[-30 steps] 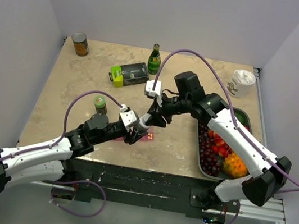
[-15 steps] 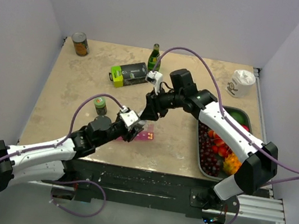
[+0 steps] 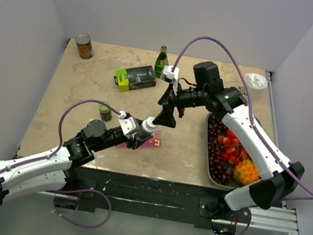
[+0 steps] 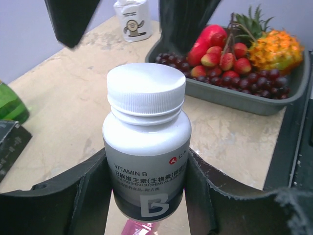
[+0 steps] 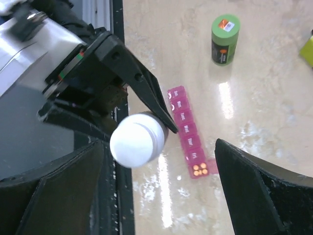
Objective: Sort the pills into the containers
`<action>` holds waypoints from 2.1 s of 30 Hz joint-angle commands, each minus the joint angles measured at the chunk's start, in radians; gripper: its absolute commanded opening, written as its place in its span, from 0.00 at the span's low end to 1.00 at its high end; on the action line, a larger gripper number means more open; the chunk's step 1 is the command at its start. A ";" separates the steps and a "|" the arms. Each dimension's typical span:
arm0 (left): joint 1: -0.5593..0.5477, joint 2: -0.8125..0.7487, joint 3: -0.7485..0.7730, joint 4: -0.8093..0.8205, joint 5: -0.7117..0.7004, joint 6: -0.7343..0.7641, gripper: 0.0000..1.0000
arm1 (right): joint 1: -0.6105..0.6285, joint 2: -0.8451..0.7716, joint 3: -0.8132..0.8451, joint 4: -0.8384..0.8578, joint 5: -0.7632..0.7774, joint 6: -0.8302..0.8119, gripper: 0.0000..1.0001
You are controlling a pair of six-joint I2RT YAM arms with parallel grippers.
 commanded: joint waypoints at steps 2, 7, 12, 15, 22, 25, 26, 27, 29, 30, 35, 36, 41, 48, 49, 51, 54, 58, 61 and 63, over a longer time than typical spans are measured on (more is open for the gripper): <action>0.008 -0.040 0.049 -0.037 0.141 -0.043 0.00 | -0.009 -0.086 0.077 -0.173 -0.159 -0.406 0.99; 0.031 -0.053 0.072 -0.053 0.276 -0.115 0.00 | -0.005 -0.106 0.059 -0.583 -0.252 -1.120 0.99; 0.038 -0.034 0.082 -0.031 0.393 -0.173 0.00 | 0.037 -0.072 0.034 -0.613 -0.254 -1.184 0.94; 0.039 -0.023 0.089 -0.033 0.432 -0.189 0.00 | 0.044 -0.061 0.031 -0.597 -0.262 -1.160 0.91; 0.047 0.006 0.102 -0.031 0.478 -0.195 0.00 | 0.066 -0.073 0.014 -0.519 -0.265 -1.042 0.82; 0.048 0.013 0.108 -0.030 0.479 -0.195 0.00 | 0.070 -0.073 0.005 -0.495 -0.268 -0.996 0.77; 0.048 0.013 0.108 -0.028 0.478 -0.195 0.00 | 0.072 -0.075 0.005 -0.488 -0.266 -0.988 0.74; 0.048 0.016 0.111 -0.028 0.479 -0.193 0.00 | 0.073 -0.073 0.004 -0.476 -0.265 -0.979 0.73; 0.050 0.023 0.112 -0.028 0.481 -0.193 0.00 | 0.080 -0.072 -0.001 -0.464 -0.257 -0.953 0.70; 0.051 0.026 0.114 -0.031 0.482 -0.193 0.00 | 0.080 -0.072 -0.001 -0.456 -0.256 -0.945 0.67; 0.054 0.036 0.125 -0.040 0.481 -0.189 0.00 | 0.095 -0.069 -0.001 -0.439 -0.240 -0.910 0.56; 0.054 0.035 0.126 -0.044 0.478 -0.189 0.00 | 0.099 -0.067 -0.003 -0.430 -0.230 -0.904 0.54; 0.056 0.012 0.126 -0.044 0.420 -0.178 0.00 | 0.110 -0.069 -0.019 -0.386 -0.197 -0.813 0.40; 0.056 -0.085 0.050 0.143 0.278 -0.143 0.00 | 0.109 -0.096 -0.119 -0.138 -0.173 -0.405 0.33; 0.056 -0.089 0.036 0.168 0.234 -0.136 0.00 | 0.109 -0.099 -0.131 -0.099 -0.150 -0.346 0.32; 0.053 -0.083 0.031 0.223 0.188 -0.127 0.00 | 0.103 -0.104 -0.163 0.005 -0.116 -0.178 0.28; 0.054 -0.057 0.028 0.285 0.076 -0.089 0.00 | 0.101 -0.093 -0.177 0.079 -0.021 -0.025 0.20; 0.053 0.009 0.034 0.357 -0.093 -0.058 0.00 | 0.100 -0.063 -0.177 0.127 0.158 0.078 0.18; 0.051 0.058 0.034 0.432 -0.186 -0.060 0.00 | 0.100 -0.047 -0.208 0.186 0.258 0.175 0.14; 0.053 0.087 0.042 0.467 -0.217 -0.060 0.00 | 0.101 -0.031 -0.219 0.217 0.295 0.216 0.14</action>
